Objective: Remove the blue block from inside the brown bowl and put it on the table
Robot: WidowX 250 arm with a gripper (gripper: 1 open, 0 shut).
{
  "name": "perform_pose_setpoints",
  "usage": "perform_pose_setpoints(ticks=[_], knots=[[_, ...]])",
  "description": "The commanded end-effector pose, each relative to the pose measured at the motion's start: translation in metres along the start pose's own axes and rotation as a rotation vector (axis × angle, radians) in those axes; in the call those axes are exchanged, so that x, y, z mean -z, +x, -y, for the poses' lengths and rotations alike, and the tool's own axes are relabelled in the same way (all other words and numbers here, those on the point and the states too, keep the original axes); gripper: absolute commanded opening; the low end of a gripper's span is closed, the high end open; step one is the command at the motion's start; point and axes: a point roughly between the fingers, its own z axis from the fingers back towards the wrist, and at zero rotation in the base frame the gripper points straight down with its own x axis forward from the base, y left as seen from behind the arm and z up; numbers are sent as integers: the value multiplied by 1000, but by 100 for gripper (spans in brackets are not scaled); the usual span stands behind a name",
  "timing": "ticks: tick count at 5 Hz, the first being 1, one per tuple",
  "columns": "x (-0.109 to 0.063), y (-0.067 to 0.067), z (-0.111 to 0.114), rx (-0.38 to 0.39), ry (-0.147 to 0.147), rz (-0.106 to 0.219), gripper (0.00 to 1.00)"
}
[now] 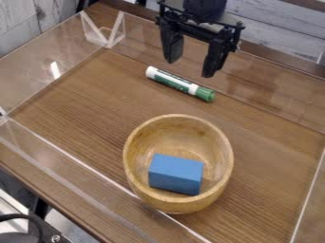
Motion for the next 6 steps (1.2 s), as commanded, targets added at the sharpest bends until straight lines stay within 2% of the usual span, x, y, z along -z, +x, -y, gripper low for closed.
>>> perform_pose_setpoints(ticks=[1, 2, 3, 5, 6], knots=[[6, -8, 5, 87, 2, -15, 100], [9, -29, 16, 262, 8, -4, 100], [8, -52, 27, 472, 15, 15, 100], [12, -71, 36, 718, 28, 30, 100], [16, -77, 38, 787, 34, 37, 100]])
